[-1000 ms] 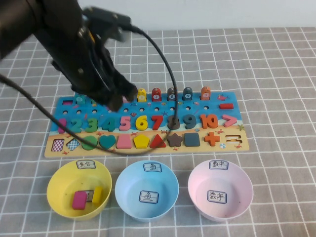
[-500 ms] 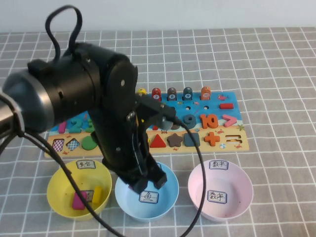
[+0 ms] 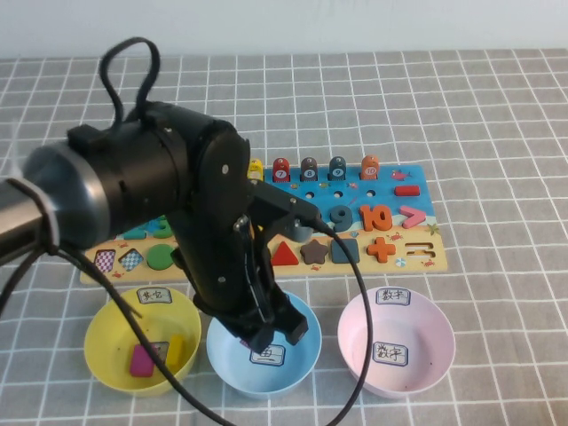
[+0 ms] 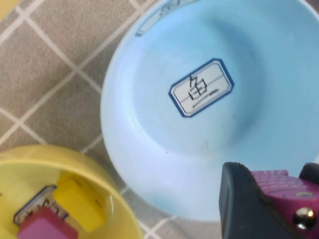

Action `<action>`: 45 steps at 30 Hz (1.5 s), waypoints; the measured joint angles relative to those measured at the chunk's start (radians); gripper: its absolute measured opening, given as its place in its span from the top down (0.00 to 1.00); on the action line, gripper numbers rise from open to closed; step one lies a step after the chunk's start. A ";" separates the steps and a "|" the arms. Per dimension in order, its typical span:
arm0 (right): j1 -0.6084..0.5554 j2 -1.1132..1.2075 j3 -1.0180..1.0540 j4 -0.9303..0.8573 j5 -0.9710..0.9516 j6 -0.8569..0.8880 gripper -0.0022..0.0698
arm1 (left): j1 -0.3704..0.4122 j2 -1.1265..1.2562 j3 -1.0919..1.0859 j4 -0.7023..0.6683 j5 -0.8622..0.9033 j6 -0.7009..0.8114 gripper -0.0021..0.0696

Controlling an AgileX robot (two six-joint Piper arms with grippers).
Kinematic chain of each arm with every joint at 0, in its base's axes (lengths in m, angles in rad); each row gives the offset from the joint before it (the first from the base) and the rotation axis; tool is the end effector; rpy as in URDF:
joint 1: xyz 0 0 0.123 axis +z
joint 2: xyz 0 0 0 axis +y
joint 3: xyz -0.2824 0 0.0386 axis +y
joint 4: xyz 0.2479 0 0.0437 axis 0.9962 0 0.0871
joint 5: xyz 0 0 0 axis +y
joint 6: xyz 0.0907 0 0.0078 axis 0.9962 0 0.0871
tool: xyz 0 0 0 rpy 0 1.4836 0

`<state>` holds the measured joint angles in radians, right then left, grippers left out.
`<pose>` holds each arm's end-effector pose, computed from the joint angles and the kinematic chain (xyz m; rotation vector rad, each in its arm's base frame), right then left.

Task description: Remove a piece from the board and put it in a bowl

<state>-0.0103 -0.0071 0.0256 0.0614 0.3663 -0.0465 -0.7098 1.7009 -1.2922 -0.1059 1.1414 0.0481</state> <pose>0.0530 0.0015 0.1719 0.0046 1.8677 0.0209 0.2443 -0.2214 0.2495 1.0784 2.8695 -0.1969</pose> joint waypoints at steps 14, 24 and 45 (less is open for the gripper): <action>0.000 0.000 0.000 0.000 0.000 0.000 0.99 | 0.000 0.103 0.000 0.004 -0.078 -0.004 0.70; 0.000 -0.002 0.000 0.000 0.000 0.000 0.99 | 0.000 0.154 0.000 0.006 -0.096 -0.004 0.70; 0.000 -0.002 0.000 0.000 0.000 0.000 0.99 | 0.000 0.150 -0.055 0.015 -0.049 -0.008 0.45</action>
<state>-0.0103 -0.0094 0.0256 0.0614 0.3663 -0.0465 -0.7098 1.8505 -1.3472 -0.0913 1.0925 0.0403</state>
